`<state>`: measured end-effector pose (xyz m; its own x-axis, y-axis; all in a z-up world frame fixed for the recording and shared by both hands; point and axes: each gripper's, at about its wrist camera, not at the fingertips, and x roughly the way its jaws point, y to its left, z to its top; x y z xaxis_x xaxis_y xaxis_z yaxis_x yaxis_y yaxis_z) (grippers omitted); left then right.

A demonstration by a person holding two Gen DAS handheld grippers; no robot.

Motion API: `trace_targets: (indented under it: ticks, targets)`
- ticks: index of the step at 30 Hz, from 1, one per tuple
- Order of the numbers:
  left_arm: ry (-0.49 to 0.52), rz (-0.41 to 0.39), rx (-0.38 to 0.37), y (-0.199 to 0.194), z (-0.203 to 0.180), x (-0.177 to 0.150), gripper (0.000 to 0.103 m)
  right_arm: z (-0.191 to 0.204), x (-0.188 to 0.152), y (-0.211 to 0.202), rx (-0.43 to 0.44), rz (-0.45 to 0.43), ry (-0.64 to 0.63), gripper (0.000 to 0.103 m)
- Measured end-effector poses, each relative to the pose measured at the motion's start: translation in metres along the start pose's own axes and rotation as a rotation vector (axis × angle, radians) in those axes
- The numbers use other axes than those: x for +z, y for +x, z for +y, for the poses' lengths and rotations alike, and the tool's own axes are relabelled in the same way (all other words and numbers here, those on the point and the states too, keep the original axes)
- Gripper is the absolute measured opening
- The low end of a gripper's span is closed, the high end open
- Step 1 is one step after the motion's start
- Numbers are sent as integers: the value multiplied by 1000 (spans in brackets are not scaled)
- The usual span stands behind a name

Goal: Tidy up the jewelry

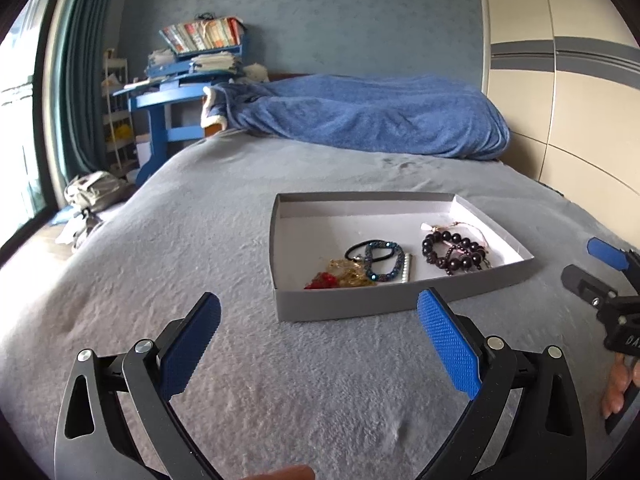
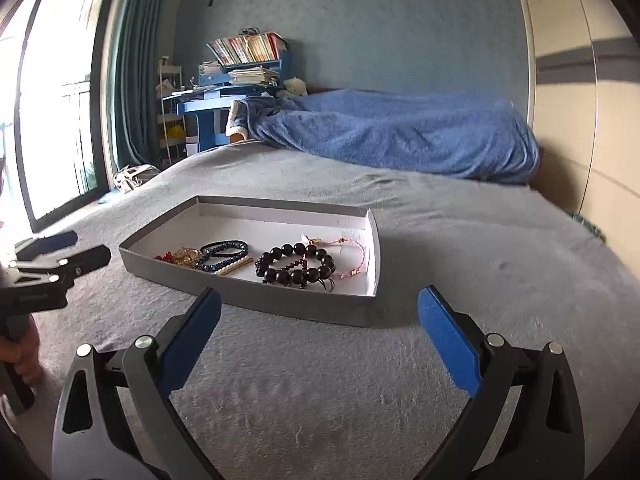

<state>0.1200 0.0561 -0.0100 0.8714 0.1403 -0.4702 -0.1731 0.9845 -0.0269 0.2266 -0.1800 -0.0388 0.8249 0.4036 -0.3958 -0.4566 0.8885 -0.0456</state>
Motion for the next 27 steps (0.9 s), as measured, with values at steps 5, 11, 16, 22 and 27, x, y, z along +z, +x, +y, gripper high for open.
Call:
trace_targets:
  ticks: [5, 11, 16, 22, 27]
  targets:
    - [30, -26, 12, -7, -7, -4, 98, 11, -7, -5, -18, -28, -45, 97]
    - [16, -33, 4, -9, -5, -3, 98, 8, -10, -7, -18, -47, -31, 97]
    - [9, -29, 1, -8, -4, -3, 98, 5, -11, -5, -11, -36, -22, 97]
    - [11, -29, 1, -7, -3, -3, 98, 4, -12, -5, -5, -38, -12, 97]
    - [12, -28, 2, -8, -4, -3, 98, 4, -12, -5, -5, -36, -11, 97]
